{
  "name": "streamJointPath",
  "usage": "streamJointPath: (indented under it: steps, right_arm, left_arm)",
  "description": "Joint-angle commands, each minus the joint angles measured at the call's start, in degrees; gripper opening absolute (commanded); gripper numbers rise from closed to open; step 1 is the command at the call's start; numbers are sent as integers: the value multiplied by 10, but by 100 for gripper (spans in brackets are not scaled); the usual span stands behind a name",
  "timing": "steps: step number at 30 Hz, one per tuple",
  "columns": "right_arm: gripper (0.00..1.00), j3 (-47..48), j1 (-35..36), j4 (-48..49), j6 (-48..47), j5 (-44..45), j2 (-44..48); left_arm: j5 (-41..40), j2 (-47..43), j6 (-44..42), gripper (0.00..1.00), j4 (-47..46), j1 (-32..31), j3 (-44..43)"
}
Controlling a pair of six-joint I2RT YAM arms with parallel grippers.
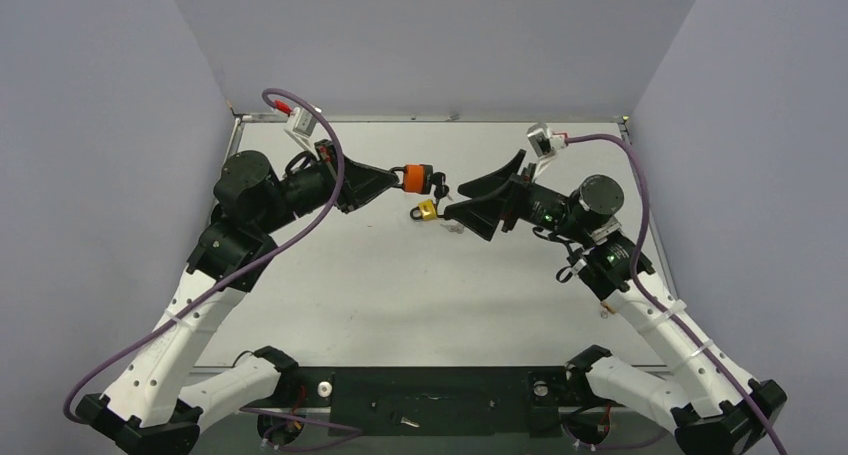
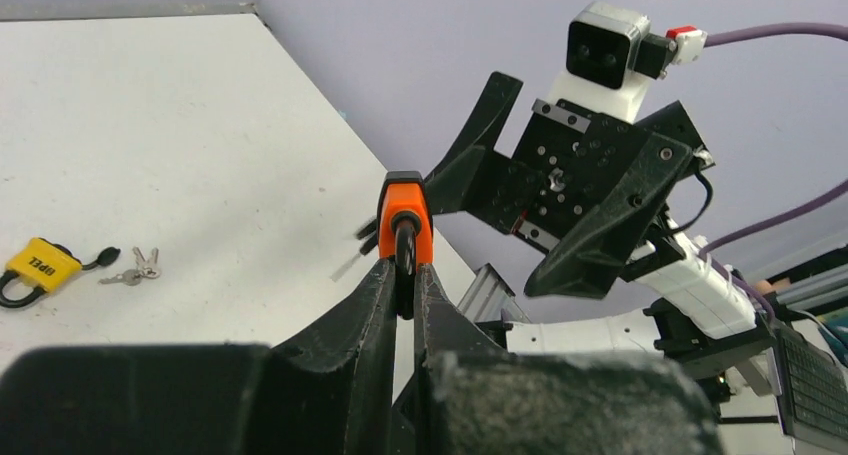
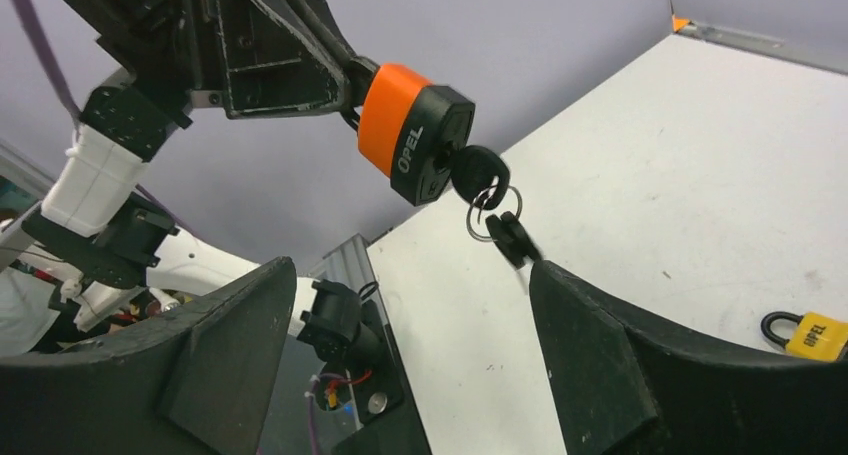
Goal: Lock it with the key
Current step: Lock the lock.
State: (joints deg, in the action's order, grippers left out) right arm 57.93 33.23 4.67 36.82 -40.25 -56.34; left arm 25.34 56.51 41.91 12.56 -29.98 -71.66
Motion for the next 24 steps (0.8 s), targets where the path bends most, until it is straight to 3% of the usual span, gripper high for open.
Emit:
streamJointPath:
  steps: [1,6,10,15,24]
  right_arm:
    - [82,-29,-64,188,80,-94,40]
    - [76,-63,-100,390,224,-132,-2]
    - [63,-55,-87,443,257,-139,-21]
    - [51,-49,-72,441,251,-150,-30]
    - [50,-53,-51,303,150,-142,-5]
  left_arm:
    - [61,-13,8,0,-44,6,-28]
    - [108,-2,-3,0,-34,6,-49]
    - [144,4,13,0,-52,6,-49]
    - [162,11,38,0,-84,7,-39]
    - [170,16,51,0,-110,12,-42]
